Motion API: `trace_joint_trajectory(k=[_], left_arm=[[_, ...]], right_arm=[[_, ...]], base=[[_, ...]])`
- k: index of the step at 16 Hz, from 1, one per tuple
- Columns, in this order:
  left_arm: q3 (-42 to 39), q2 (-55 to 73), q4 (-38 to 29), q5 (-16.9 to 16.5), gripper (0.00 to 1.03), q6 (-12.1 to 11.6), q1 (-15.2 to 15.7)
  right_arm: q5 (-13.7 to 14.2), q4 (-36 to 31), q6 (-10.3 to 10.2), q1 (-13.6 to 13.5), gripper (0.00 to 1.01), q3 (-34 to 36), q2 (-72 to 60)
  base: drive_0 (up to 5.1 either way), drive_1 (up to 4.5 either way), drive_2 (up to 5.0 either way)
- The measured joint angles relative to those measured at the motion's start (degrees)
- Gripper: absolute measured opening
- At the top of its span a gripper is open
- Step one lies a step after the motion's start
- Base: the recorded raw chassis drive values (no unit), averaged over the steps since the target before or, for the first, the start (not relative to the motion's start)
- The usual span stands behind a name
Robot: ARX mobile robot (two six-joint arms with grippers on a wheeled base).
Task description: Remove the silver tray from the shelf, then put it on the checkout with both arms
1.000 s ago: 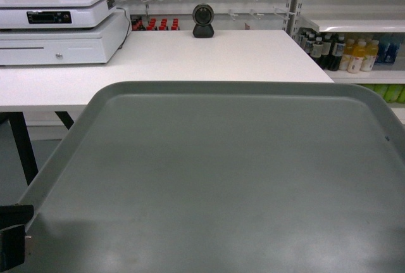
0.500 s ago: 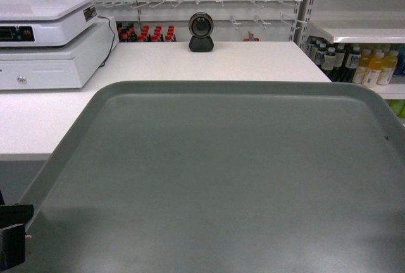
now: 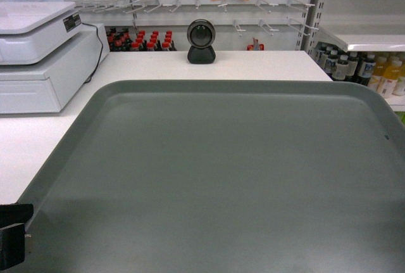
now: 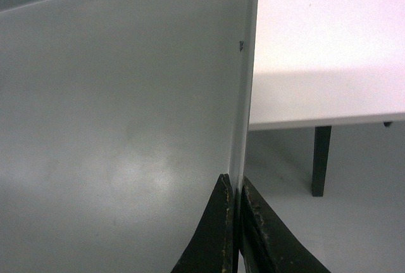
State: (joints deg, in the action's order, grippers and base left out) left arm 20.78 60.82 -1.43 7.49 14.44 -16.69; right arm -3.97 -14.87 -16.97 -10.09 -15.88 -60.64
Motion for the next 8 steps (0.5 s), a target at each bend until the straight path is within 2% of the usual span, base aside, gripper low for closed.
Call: trace_joint_trajectory(k=[8], left_arm=[[0.0, 0.0, -0.07, -0.04, 0.02, -0.13, 0.0]], right_arm=[[-0.04, 0.07, 0.0, 0.0, 0.03, 0.0, 0.0]], base=[[-0.1, 4.13, -4.2]])
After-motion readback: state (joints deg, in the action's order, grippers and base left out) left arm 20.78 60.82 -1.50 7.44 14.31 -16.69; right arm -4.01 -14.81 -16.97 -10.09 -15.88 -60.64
